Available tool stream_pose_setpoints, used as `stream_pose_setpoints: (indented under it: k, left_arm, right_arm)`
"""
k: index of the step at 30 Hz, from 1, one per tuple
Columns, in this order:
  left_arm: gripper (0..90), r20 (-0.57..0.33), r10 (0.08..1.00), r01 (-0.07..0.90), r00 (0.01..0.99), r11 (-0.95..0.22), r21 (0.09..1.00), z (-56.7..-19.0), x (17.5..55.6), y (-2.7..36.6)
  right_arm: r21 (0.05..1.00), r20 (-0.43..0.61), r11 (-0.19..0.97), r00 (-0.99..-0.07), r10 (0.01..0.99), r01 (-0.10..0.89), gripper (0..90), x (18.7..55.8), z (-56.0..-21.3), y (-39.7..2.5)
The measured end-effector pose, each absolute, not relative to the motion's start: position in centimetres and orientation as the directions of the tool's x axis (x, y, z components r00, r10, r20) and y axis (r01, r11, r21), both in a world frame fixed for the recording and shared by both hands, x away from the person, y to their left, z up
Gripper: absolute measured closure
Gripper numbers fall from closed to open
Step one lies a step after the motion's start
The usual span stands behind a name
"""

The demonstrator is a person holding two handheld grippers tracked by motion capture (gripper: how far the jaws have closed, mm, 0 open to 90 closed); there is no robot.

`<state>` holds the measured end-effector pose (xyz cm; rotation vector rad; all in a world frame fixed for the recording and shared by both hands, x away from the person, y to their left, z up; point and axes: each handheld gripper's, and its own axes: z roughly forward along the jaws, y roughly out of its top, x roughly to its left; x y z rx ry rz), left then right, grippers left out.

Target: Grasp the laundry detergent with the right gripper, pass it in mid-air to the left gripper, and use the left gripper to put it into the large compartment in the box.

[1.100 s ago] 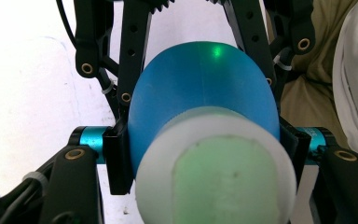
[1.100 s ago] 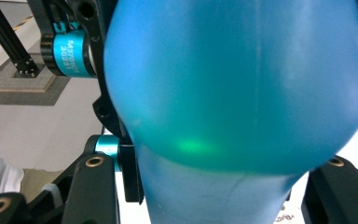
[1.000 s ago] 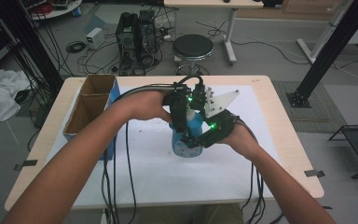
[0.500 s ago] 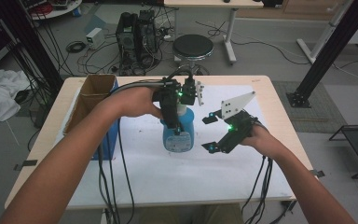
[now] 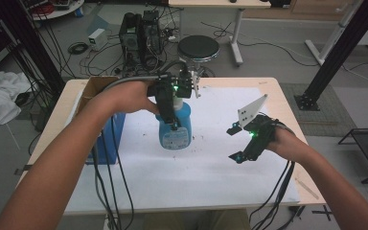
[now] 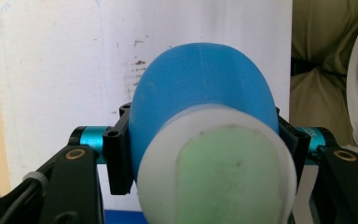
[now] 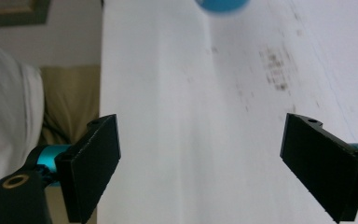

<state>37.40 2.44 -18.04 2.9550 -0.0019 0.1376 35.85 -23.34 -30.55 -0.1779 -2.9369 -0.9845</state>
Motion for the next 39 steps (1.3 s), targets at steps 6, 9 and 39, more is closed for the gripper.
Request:
stream_pose_setpoints:
  k: [6,9,39]
  left_arm:
    - [37.6,0.099,0.054,0.034,0.994,-0.981,0.194,-17.1,38.0,3.6]
    - [37.6,0.102,0.072,0.051,0.992,-0.980,0.193,-16.6,38.4,4.1]
    - [37.6,0.130,0.319,0.289,0.939,-0.935,0.206,-10.6,38.7,12.2]
  right_arm:
    - [0.531,0.022,0.841,-0.994,0.110,0.105,11.0,36.0,-30.9,-24.2]
    - [0.518,0.053,0.850,-0.995,0.081,0.097,11.0,36.3,-30.7,-24.7]
    - [0.407,0.003,0.909,-0.996,0.094,0.087,0.6,36.8,-29.6,-26.6]
